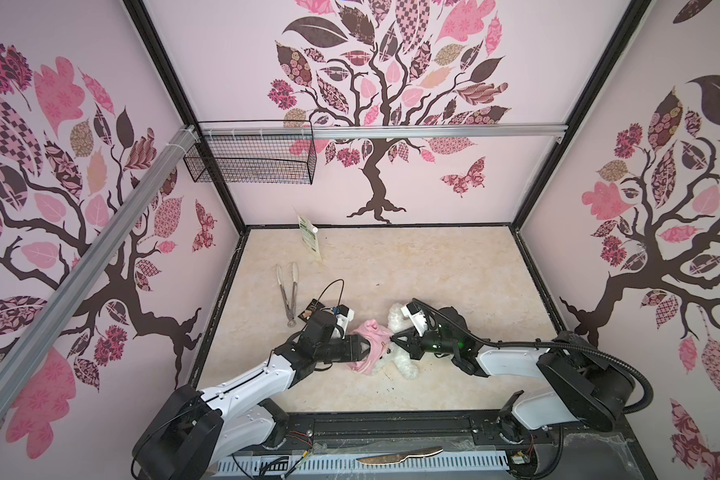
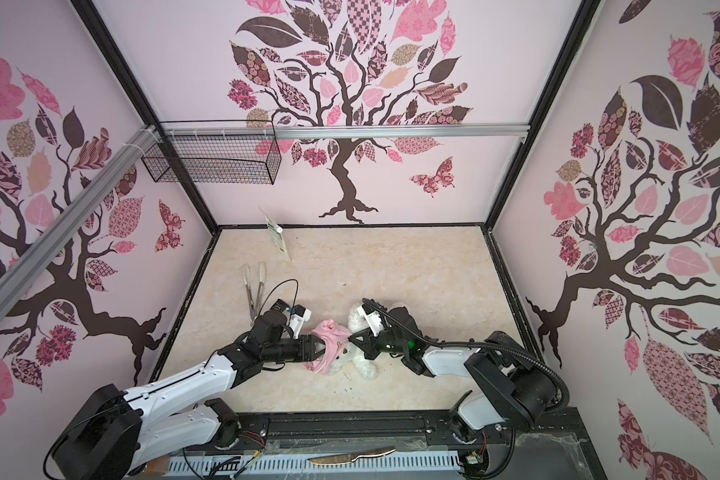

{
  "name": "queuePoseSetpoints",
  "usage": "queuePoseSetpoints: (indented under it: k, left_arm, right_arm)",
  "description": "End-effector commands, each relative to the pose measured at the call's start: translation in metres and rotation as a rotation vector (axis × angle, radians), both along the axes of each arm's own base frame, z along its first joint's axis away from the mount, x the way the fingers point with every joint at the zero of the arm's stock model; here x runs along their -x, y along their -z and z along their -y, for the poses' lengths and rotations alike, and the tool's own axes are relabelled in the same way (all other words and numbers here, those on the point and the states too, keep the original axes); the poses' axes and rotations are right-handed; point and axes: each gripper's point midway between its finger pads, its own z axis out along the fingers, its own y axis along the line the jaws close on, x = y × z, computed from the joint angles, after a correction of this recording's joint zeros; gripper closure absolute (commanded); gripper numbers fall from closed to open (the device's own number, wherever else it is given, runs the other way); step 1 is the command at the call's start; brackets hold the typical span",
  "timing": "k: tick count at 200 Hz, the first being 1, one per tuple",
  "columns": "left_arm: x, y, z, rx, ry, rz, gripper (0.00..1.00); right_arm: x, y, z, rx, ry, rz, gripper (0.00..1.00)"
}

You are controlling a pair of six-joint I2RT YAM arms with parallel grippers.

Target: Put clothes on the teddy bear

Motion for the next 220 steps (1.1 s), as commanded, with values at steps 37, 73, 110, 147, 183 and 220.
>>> queuePoseSetpoints:
  k: [37, 73, 110, 147, 183, 220]
  left_arm:
    - [-0.015, -0.006, -0.024, -0.194, -0.047, 0.123, 0.38]
    - [-0.016, -0.005, -0.048, -0.300, -0.121, 0.120, 0.37]
    - [-0.002, -0.021, -0.029, -0.230, -0.041, 0.155, 0.52]
    - [-0.008, -0.035, -0.018, -0.236, -0.001, 0.266, 0.62]
    - [-0.019, -0.025, -0.022, -0.329, -0.013, 0.262, 0.68]
    - [-0.023, -0.020, -0.017, -0.323, -0.014, 0.251, 0.69]
  right_arm:
    - [-0.008, 0.045, 0.010, 0.128, 0.109, -0.163, 1.00]
    - [-0.010, 0.053, 0.007, 0.135, 0.111, -0.195, 1.00]
    - [-0.010, 0.056, 0.004, 0.138, 0.103, -0.202, 1.00]
    - [-0.010, 0.057, 0.004, 0.140, 0.098, -0.204, 1.00]
    - [-0.009, 0.056, 0.003, 0.133, 0.094, -0.205, 1.00]
    - [-0.009, 0.055, 0.003, 0.130, 0.092, -0.204, 1.00]
